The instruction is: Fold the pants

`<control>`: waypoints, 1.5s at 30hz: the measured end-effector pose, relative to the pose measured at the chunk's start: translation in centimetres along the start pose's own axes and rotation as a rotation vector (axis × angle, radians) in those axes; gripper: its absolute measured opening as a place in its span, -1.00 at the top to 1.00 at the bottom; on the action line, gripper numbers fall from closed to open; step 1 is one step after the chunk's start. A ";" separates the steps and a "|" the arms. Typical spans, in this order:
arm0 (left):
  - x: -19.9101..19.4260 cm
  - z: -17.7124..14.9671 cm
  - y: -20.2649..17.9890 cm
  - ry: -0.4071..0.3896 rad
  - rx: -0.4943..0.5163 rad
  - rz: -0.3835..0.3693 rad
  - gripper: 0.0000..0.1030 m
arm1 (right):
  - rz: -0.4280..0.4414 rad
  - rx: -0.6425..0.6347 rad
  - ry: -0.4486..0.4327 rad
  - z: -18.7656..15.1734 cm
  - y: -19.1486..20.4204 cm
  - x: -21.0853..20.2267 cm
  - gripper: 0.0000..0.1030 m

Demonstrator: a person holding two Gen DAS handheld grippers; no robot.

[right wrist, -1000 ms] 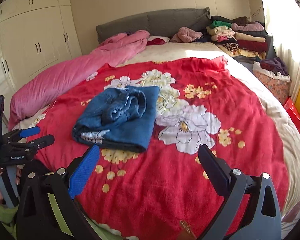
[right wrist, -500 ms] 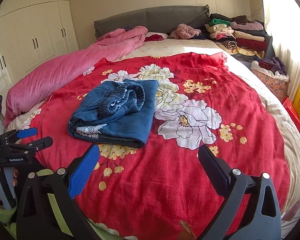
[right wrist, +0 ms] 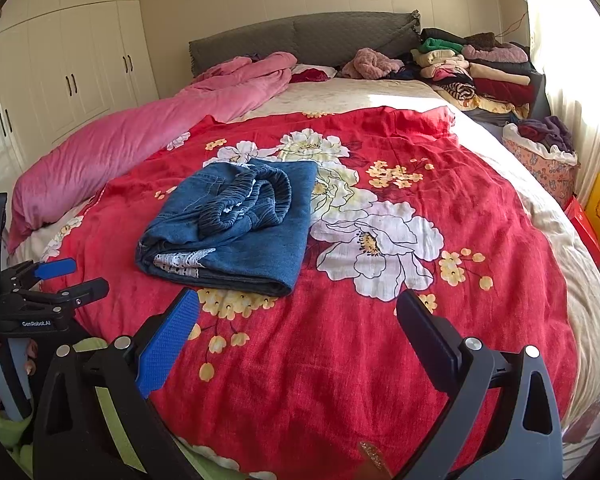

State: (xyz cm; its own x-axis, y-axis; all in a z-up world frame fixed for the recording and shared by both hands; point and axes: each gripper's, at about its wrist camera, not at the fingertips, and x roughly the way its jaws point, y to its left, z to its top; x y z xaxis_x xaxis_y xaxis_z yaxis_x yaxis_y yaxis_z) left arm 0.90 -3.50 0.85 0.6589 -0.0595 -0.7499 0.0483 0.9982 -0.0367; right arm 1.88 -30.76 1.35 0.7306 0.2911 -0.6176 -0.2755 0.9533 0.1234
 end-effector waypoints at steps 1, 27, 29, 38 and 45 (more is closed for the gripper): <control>0.0 0.0 0.0 0.001 -0.001 0.000 -0.81 | 0.001 0.000 0.001 0.0 0.0 0.0 -0.91; -0.1 0.1 -0.1 0.001 -0.003 -0.002 -0.81 | -0.001 -0.004 0.002 0.3 0.2 -0.3 -0.91; 0.0 0.1 0.0 0.001 -0.002 -0.003 -0.81 | -0.001 -0.005 0.002 0.4 0.1 -0.3 -0.91; 0.0 -0.1 -0.2 0.002 -0.006 0.000 -0.81 | -0.001 -0.004 0.003 0.4 0.1 -0.4 -0.91; -0.1 -0.2 -0.4 0.004 -0.006 0.001 -0.81 | 0.000 -0.008 0.004 0.4 0.1 -0.6 -0.91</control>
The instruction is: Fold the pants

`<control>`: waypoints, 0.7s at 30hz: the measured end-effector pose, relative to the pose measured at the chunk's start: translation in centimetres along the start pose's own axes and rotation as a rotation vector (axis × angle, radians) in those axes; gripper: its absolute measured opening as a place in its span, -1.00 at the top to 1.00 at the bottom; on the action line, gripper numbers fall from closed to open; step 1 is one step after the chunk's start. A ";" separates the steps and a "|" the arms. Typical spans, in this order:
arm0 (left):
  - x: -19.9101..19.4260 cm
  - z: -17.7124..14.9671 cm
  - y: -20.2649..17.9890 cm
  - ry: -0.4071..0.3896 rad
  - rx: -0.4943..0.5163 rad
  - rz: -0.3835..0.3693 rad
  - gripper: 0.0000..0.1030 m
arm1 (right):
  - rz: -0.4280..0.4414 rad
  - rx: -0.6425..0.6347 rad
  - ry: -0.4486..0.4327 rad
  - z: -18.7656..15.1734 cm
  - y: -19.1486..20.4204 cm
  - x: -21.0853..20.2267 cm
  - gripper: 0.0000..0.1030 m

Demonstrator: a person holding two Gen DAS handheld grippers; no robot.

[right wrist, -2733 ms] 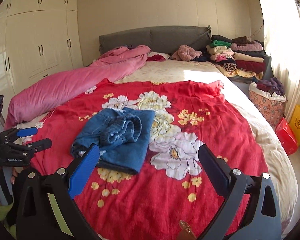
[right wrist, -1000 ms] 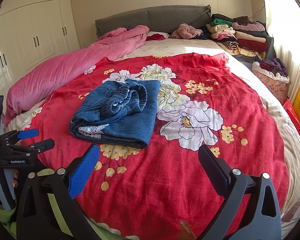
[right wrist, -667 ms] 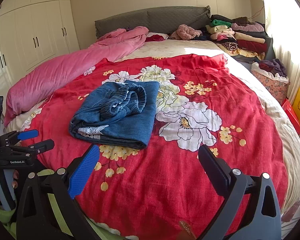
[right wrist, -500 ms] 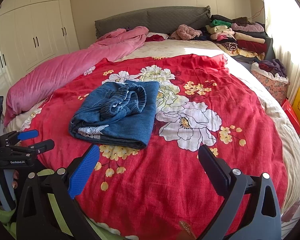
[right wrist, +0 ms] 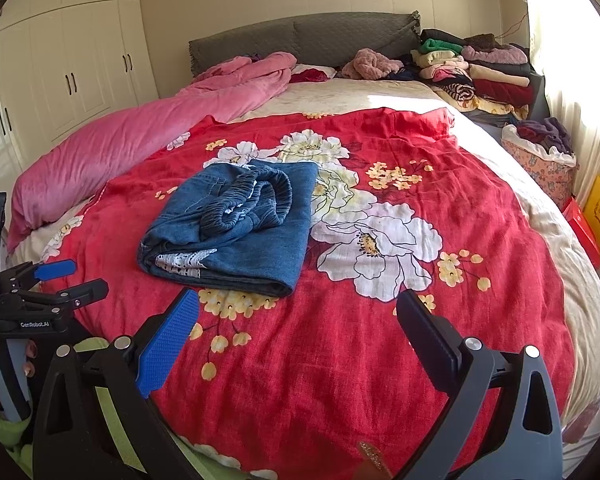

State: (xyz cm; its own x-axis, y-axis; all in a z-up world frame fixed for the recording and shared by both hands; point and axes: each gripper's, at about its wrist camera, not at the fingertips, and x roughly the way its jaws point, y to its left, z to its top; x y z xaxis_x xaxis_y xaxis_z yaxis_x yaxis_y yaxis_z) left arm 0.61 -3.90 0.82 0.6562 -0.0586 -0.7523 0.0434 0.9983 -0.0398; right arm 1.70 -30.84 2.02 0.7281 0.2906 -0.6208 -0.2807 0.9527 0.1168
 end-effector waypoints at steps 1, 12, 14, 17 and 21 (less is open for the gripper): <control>0.0 0.0 0.0 0.001 -0.002 0.003 -0.81 | 0.001 -0.002 0.000 0.0 0.0 0.1 -0.91; -0.1 0.0 0.2 0.009 -0.006 0.021 -0.81 | -0.003 -0.008 -0.002 -0.1 0.3 -0.1 -0.91; -0.1 0.0 0.3 0.010 -0.008 0.020 -0.81 | -0.004 -0.009 -0.002 -0.1 0.3 -0.1 -0.91; -0.1 0.0 0.3 0.008 -0.006 0.019 -0.81 | -0.005 -0.011 -0.002 -0.1 0.3 -0.1 -0.91; -0.2 0.1 0.3 0.009 -0.006 0.015 -0.81 | -0.006 -0.013 0.000 0.0 0.4 -0.2 -0.91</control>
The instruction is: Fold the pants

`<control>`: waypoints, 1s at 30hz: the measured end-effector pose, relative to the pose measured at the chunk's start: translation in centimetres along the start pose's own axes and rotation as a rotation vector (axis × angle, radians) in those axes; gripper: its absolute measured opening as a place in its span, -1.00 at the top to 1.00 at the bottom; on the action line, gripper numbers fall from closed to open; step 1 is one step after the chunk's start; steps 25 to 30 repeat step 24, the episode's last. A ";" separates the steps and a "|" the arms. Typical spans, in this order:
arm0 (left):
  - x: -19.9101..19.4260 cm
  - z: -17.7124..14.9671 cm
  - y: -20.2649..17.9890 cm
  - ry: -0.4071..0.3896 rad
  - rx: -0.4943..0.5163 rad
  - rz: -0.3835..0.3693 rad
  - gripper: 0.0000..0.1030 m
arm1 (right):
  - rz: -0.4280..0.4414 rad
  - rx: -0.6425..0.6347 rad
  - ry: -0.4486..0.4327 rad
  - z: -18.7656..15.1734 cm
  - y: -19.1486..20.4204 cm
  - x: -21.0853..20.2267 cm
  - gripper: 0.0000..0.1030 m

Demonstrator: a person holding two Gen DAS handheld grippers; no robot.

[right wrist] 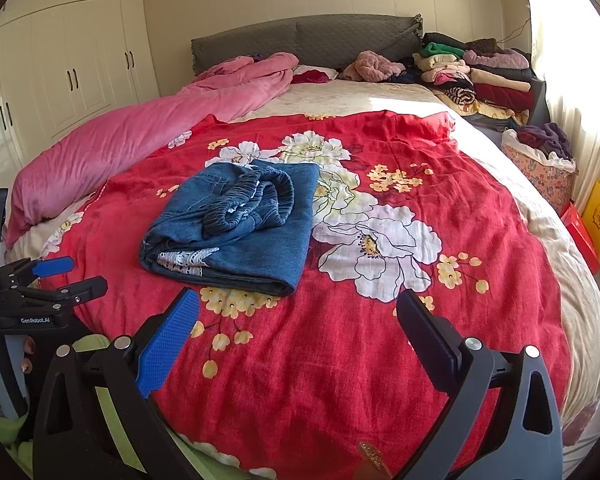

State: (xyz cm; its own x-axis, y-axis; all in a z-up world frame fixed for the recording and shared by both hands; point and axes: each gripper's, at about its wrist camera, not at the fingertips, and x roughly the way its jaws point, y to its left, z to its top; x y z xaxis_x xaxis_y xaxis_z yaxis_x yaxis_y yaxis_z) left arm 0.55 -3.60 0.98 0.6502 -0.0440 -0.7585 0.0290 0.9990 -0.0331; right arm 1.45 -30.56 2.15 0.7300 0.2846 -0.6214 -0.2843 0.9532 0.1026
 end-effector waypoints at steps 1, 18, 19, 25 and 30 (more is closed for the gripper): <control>0.0 0.0 0.0 0.000 0.000 -0.002 -0.81 | -0.001 0.000 0.001 0.0 0.0 0.0 -0.91; 2.1 2.2 4.9 -0.012 -0.094 0.152 -0.81 | -0.117 0.085 -0.008 -0.5 -6.6 1.7 -0.91; 2.9 2.9 6.6 0.016 -0.125 0.155 -0.81 | -0.143 0.094 -0.009 -0.3 -7.8 2.0 -0.91; 7.7 8.3 15.1 0.066 -0.201 0.290 -0.81 | -0.272 0.200 0.034 2.6 -18.1 5.1 -0.91; 7.7 8.3 15.1 0.066 -0.201 0.290 -0.81 | -0.272 0.200 0.034 2.6 -18.1 5.1 -0.91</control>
